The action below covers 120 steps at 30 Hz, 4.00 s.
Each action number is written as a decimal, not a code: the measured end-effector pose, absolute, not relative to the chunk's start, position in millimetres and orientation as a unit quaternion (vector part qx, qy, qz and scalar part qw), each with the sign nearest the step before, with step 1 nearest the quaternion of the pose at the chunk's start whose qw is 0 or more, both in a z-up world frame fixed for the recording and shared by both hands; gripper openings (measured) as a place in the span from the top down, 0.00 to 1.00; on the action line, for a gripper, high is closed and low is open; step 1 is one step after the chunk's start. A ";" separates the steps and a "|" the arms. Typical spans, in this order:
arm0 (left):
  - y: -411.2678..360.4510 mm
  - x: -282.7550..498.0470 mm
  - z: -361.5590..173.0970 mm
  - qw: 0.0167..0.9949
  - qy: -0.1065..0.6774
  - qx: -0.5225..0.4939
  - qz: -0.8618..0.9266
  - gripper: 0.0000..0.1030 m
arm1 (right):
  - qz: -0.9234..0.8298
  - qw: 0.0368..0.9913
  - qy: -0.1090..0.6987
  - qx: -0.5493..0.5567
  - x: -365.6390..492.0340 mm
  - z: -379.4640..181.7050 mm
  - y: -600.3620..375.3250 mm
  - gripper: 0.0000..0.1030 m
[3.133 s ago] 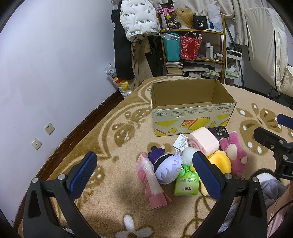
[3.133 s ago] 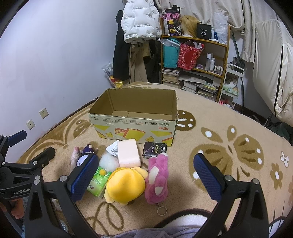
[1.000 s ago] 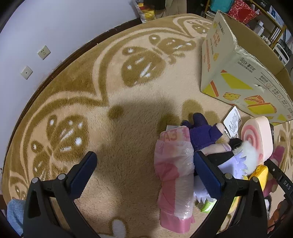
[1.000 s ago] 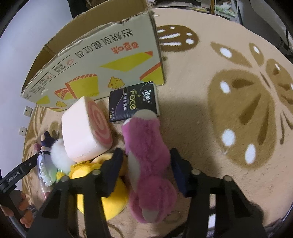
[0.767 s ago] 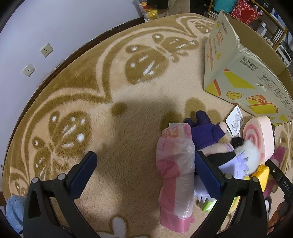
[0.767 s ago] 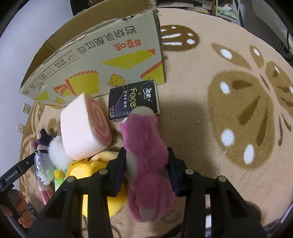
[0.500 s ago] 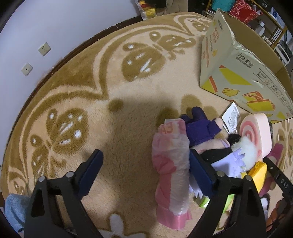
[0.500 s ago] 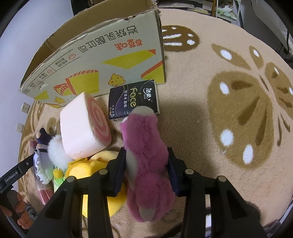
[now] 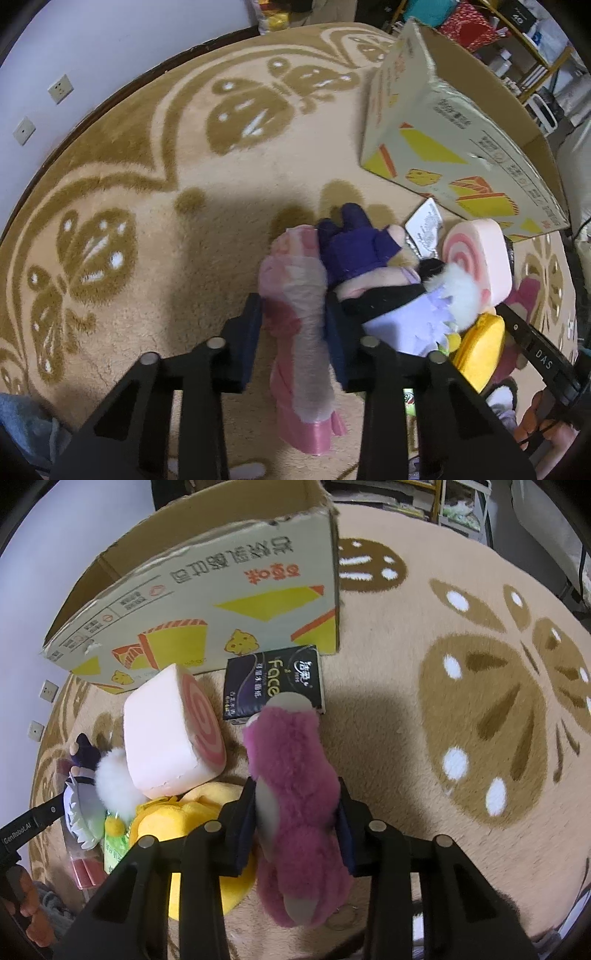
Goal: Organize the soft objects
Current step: 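Lift both held items and carry them over the cardboard box, then lower both items into the box and open both grippers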
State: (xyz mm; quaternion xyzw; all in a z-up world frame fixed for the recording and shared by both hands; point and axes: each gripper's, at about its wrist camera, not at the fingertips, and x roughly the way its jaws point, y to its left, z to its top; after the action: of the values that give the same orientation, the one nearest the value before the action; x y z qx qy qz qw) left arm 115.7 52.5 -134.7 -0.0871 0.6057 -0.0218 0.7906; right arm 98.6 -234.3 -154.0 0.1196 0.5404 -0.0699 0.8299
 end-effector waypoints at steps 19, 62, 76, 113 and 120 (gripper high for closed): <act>54.8 98.6 -96.5 0.840 0.538 -0.061 -0.013 0.87 | -0.072 0.893 0.435 0.093 72.5 -97.9 -221.8 0.63; -39.8 139.7 61.5 0.963 0.242 0.092 -0.079 0.87 | -0.028 0.959 0.283 0.016 107.8 22.2 -202.3 0.62; -76.5 179.6 15.1 0.959 0.240 0.109 -0.103 0.87 | -0.016 0.955 0.296 0.017 157.3 8.3 -219.9 0.62; -37.4 209.3 -9.6 0.949 0.305 0.076 -0.031 0.13 | -0.012 0.941 0.336 0.031 187.2 -32.8 -219.9 0.24; -24.6 197.6 5.1 0.952 0.296 0.074 -0.009 0.03 | -0.026 0.944 0.327 0.038 174.1 -15.1 -220.5 0.09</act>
State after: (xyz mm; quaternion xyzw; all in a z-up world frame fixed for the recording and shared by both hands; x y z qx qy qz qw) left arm 197.6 -24.6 5.1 0.0736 0.2961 -0.0086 0.9523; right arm 174.1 -220.5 -15.1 0.0380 0.3273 -0.0259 0.9438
